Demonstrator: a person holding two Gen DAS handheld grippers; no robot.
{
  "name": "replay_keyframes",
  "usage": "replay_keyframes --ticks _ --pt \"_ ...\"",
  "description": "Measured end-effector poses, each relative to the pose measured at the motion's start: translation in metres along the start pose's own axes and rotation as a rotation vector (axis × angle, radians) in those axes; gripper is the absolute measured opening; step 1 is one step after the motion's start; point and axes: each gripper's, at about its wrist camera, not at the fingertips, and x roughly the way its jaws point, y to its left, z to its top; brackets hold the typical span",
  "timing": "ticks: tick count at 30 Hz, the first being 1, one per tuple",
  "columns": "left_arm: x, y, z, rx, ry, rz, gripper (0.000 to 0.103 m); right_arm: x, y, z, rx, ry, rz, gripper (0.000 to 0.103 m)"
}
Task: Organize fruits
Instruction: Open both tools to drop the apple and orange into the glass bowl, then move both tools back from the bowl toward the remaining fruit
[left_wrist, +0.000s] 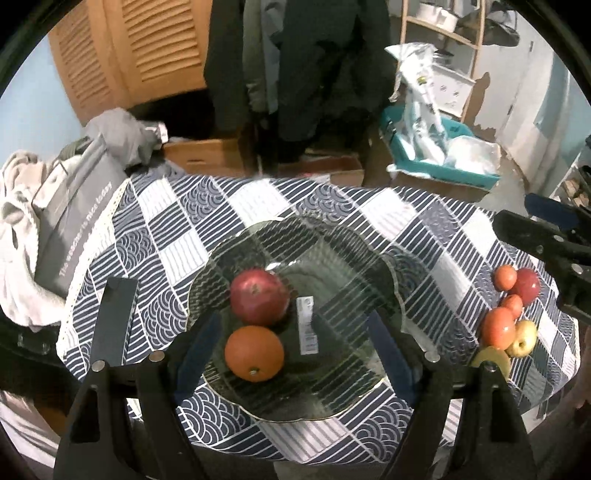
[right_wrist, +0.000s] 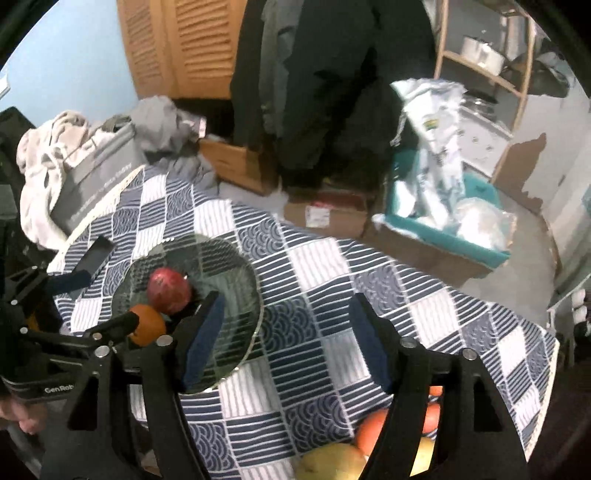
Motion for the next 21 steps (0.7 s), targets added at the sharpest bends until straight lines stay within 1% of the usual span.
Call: replay_keyframes --ticks 7,10,12,21 --pt "-0.022 -0.025 0.006 0.044 -0.073 -0.018 0.088 -0.042 -0.026 -0.004 0.030 -0.110 -0.063 0.079" --pt "-0.029 -0.033 0.007 0.054 -0.087 -0.040 0.091 -0.060 -0.040 -0.009 0.047 -0.152 -0.085 0.082" --pt "-0.033 -0.041 0.009 0.064 -0.097 -0.053 0.093 -0.068 -0.048 -0.011 0.057 -0.171 -0.100 0.083" --pt "-0.039 -0.077 0.012 0.117 -0.104 -0.094 0.094 -0.105 -0.095 -0.033 0.133 -0.219 -0.174 0.084"
